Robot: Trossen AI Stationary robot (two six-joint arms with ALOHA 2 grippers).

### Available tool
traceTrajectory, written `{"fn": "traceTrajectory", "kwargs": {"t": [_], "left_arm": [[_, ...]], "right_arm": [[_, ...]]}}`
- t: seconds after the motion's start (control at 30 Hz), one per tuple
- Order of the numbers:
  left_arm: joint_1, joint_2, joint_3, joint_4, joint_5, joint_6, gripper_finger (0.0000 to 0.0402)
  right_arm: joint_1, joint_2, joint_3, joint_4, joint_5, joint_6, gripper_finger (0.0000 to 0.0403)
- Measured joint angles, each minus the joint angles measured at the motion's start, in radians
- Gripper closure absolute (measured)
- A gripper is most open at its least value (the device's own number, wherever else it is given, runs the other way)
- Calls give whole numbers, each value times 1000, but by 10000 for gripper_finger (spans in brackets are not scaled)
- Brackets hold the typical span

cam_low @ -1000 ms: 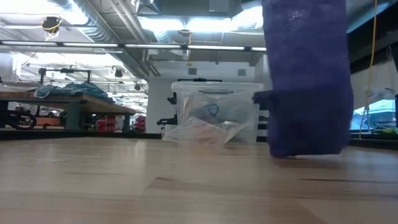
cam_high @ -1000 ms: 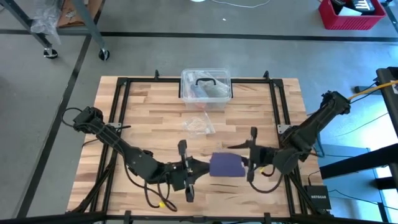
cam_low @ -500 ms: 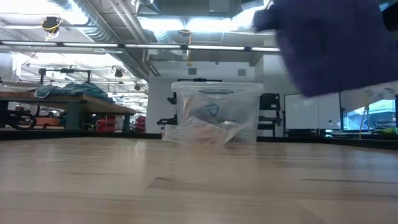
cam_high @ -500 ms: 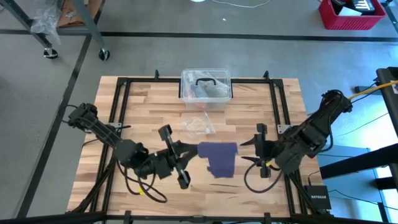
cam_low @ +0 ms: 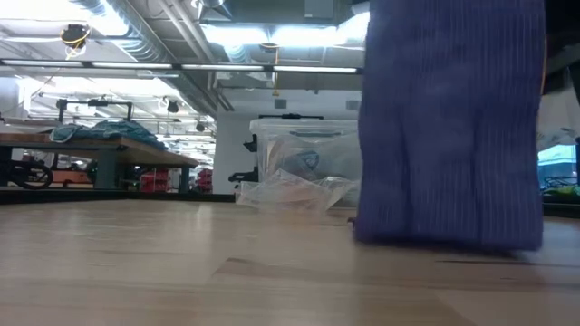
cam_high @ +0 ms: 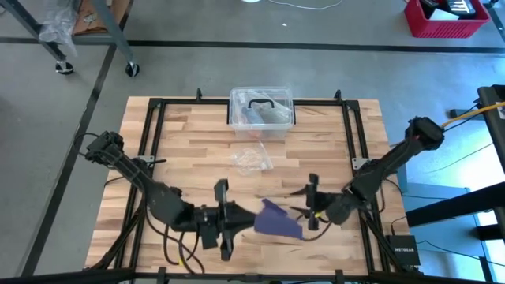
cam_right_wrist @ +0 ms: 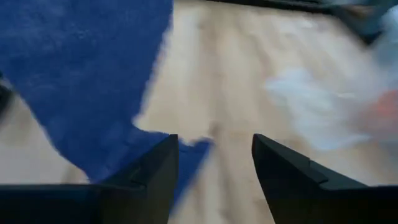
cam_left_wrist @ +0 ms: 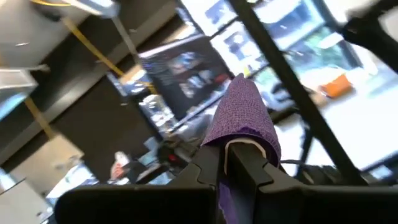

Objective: Roll bandage
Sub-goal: Roll the blue bandage

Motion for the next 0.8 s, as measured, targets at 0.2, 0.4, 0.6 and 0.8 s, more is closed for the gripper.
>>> {"fn": "traceTrajectory", "kwargs": {"t": [0.2, 0.4, 0.6, 0.8], "left_arm": [[1, 0, 0, 112, -2, 36, 394], [-18, 0, 0, 211, -2, 92, 394], [-22, 0, 0, 244, -6, 101, 394], [-23, 0, 0, 363, -26, 168, 394]], "right_arm": [[-81, 136, -151, 436, -154, -27, 196], [-118, 294, -135, 449, -246, -27, 196], [-126, 341, -107, 275, -244, -26, 196], [-136, 245, 15, -216, -163, -15, 196]]}}
